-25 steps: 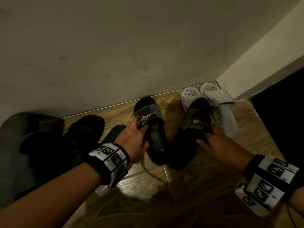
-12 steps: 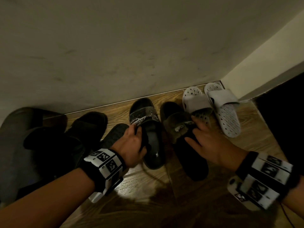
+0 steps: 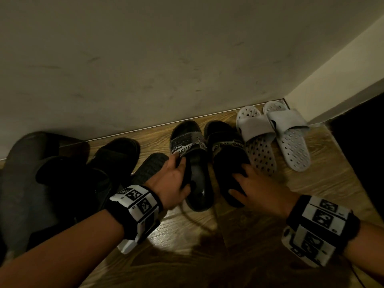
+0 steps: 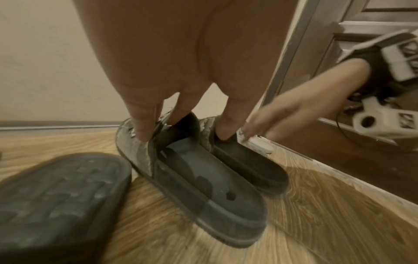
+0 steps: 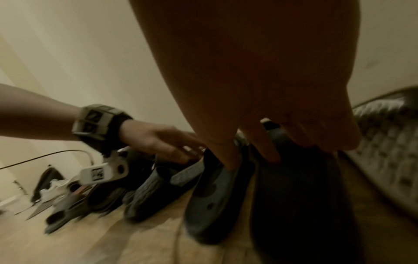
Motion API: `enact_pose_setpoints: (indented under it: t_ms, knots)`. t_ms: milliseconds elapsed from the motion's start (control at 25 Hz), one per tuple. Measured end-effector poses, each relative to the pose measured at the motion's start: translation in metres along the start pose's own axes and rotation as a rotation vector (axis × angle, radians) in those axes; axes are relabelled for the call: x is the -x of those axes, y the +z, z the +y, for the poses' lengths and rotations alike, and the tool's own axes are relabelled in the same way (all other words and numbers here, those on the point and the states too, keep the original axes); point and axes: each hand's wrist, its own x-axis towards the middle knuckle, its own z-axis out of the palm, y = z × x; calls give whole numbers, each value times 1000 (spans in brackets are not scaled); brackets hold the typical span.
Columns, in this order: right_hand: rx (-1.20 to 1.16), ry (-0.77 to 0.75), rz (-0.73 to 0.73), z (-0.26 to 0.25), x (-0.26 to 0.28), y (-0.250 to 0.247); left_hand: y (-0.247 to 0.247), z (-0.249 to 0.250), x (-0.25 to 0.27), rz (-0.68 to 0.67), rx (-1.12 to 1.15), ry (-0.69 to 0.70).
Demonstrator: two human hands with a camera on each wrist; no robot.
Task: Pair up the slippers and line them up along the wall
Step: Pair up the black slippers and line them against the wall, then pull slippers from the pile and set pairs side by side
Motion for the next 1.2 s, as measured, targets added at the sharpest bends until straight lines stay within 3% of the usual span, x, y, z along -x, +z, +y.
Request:
enact_pose_setpoints:
  t_ms: [160, 320, 400, 480, 600, 720, 880, 1040, 1200]
  knots:
    - [-36, 15, -288, 0, -9, 7, 7, 3, -8, -28, 49, 35]
    - [-61, -5, -371, 2, -15, -2, 3, 5, -18, 30, 150, 64]
    - [-68, 52, -348, 1, -14, -2, 2, 5, -19, 45, 170, 74]
    - [-51, 79, -236, -6, -13, 1, 1, 4, -11, 20, 117, 75]
    - [126, -6, -54, -28, -11, -1, 5, -1, 26, 2, 37, 112]
    - [181, -60, -26, -59, -12, -7, 14, -11, 78, -17, 11, 151]
    - [193, -195, -23, -109, -22, -21, 22, -40, 136, -100, 35, 58]
    - [286, -292, 45, -156, -29, -40, 24, -73, 160, -143, 3, -75]
    - [358, -369, 46, -182, -21, -58, 15, -99, 174, -117, -3, -115]
